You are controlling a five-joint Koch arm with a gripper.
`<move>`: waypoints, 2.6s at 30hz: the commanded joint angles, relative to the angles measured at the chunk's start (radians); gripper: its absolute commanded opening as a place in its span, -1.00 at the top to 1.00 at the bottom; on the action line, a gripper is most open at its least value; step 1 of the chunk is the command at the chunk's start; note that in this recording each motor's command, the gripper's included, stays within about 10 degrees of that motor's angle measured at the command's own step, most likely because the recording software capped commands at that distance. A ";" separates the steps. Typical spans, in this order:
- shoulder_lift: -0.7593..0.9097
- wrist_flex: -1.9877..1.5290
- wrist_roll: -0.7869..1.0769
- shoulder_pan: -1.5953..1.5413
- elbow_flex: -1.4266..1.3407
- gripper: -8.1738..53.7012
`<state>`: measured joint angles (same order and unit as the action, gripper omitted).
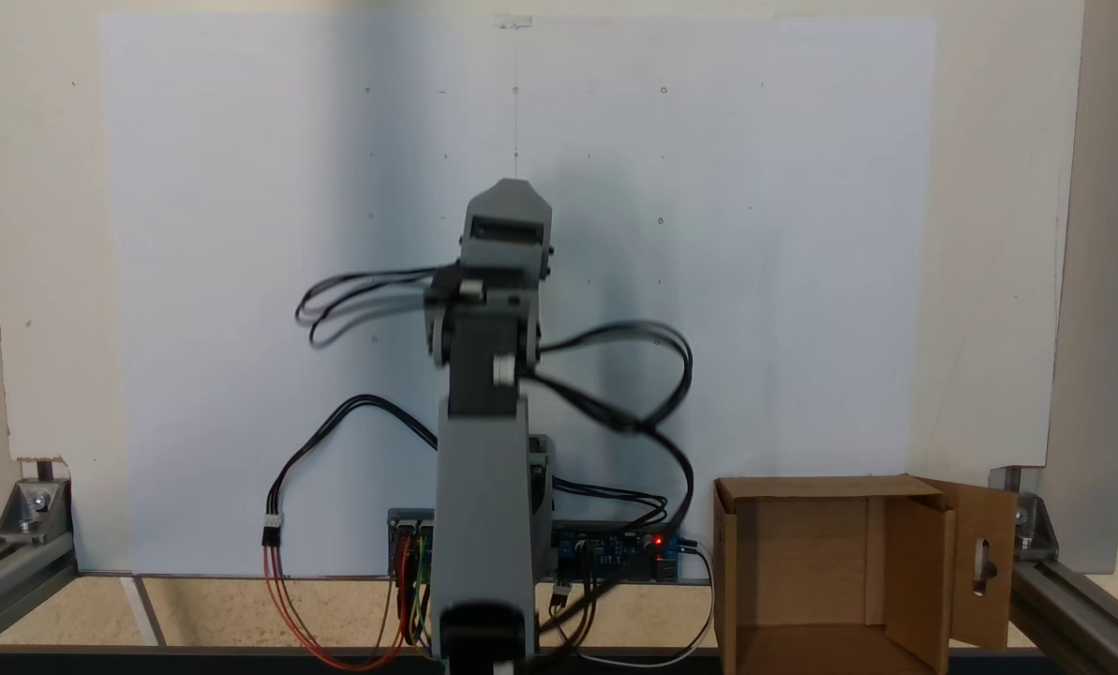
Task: Grasp a green dice and put it in the bin.
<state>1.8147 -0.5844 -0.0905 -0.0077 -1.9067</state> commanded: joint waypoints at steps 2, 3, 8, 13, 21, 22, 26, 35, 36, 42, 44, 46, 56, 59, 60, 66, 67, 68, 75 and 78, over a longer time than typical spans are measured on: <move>0.120 -0.003 0.026 -0.002 0.052 0.36; 0.140 -0.003 0.032 0.000 0.055 0.36; 0.273 0.002 0.166 0.103 0.069 0.36; 0.314 -0.002 0.379 0.489 0.141 0.36; 0.210 -0.008 0.525 1.109 0.342 0.36; 0.184 -0.009 0.526 1.185 0.370 0.36; 0.077 -0.008 0.594 1.471 0.437 0.36; -0.287 0.021 0.684 1.867 0.531 0.37; -0.307 0.012 0.690 1.875 0.529 0.36; -0.431 -0.014 0.707 1.864 0.492 0.36; -0.443 -0.011 0.707 1.859 0.492 0.36; -0.446 -0.008 0.709 1.856 0.492 0.36; -0.437 0.038 0.701 1.853 0.497 -0.39; -0.351 0.083 0.661 1.850 0.511 -0.39; -0.324 0.083 0.641 1.850 0.534 -0.39; -0.198 0.081 0.350 1.723 0.703 -0.39; -0.173 0.083 0.312 1.675 0.710 -0.39; -0.147 0.084 0.272 1.624 0.713 -0.39; -0.041 0.083 0.049 1.145 0.704 -0.70; 0.026 0.083 0.048 0.925 0.670 -0.71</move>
<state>1.7794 -0.5308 0.0015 1.0078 -1.2533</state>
